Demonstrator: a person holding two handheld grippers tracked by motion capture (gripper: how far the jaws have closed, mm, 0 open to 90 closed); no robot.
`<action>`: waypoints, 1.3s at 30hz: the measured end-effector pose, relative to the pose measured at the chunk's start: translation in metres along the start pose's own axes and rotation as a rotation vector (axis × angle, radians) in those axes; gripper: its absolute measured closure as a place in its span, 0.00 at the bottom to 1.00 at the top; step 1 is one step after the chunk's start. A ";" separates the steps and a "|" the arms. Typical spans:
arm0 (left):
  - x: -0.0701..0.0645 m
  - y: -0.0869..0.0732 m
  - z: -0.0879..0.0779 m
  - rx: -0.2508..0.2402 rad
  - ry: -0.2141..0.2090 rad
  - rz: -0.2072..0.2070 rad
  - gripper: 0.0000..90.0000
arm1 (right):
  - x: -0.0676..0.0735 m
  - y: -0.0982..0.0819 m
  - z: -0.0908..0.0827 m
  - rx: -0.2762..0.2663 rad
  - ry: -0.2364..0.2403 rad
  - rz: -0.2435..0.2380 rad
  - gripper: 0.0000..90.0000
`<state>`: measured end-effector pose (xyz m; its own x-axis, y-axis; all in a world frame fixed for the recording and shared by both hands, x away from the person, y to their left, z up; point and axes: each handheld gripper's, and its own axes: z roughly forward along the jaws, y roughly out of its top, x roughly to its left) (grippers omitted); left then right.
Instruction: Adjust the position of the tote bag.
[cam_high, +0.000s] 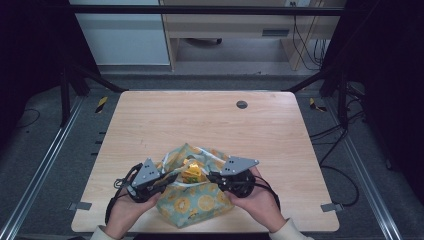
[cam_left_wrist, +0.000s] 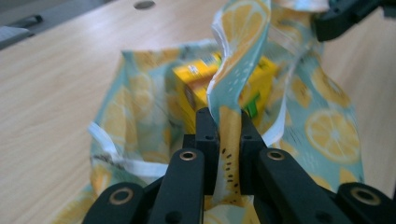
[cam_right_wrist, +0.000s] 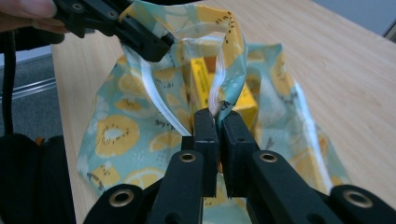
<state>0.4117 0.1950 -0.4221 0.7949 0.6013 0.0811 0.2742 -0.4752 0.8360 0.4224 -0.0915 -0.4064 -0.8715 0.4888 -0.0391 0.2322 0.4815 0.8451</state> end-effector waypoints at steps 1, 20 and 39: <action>-0.002 -0.004 0.000 0.004 -0.015 0.021 0.94 | 0.000 -0.003 0.001 0.001 0.002 0.002 0.93; -0.022 -0.039 0.016 0.233 -0.125 0.231 0.99 | 0.000 -0.055 0.013 0.173 0.092 0.010 0.80; -0.011 -0.046 0.027 0.335 -0.037 0.234 1.00 | 0.003 -0.065 0.024 0.275 0.108 -0.007 1.00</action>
<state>0.4053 0.1925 -0.4762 0.8742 0.4313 0.2232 0.2397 -0.7829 0.5741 0.4155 -0.1040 -0.4739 -0.9111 0.4115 0.0251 0.3214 0.6711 0.6681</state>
